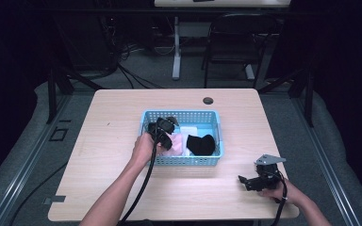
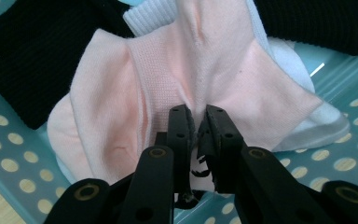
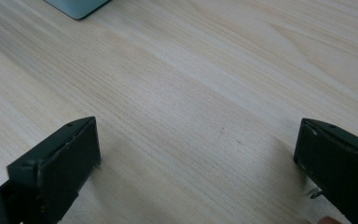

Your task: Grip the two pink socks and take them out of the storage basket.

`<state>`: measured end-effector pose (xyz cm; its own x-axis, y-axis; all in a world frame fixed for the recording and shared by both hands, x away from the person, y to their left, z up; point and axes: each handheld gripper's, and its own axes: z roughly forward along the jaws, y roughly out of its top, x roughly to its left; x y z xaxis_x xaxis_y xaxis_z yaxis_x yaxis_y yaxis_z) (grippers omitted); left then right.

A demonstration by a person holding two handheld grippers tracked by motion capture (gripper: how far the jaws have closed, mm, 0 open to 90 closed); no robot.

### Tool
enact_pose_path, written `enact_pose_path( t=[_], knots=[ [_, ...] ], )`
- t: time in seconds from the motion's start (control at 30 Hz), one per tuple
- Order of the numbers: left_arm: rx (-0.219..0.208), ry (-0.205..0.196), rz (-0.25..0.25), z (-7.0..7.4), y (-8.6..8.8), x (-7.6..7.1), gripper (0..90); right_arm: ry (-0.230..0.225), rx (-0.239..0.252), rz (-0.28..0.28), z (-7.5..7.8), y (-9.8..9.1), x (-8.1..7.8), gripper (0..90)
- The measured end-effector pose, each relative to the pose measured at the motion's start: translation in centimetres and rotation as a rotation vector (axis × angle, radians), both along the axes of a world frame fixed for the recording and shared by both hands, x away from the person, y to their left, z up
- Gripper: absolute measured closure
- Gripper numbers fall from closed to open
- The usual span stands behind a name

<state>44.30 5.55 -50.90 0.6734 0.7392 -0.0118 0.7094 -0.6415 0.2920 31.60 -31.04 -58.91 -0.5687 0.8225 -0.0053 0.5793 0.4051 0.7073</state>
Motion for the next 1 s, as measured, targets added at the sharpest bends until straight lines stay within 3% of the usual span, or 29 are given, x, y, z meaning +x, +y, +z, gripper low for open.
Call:
enact_pose_path(
  t=[0.2, 0.3, 0.5, 1.0],
  knots=[
    [-0.012, -0.017, -0.006, 0.4, 0.2, -0.2, 84.4, -0.001, 0.000, -0.001, 0.0, 0.0, 0.0, 0.0],
    [-0.050, -0.024, -0.005, 1.2, 0.6, -0.4, 84.9, 0.000, -0.003, 0.000, 0.0, 0.0, 0.0, 0.0],
    [-0.085, -0.052, -0.008, 2.7, 1.1, -0.7, 84.7, 0.000, 0.000, 0.000, 0.0, 0.0, 0.0, 0.0],
    [-0.128, -0.095, -0.026, 5.6, 1.7, -0.8, 84.7, -0.001, -0.001, -0.001, 0.0, 0.0, 0.0, 0.0]
  ],
)
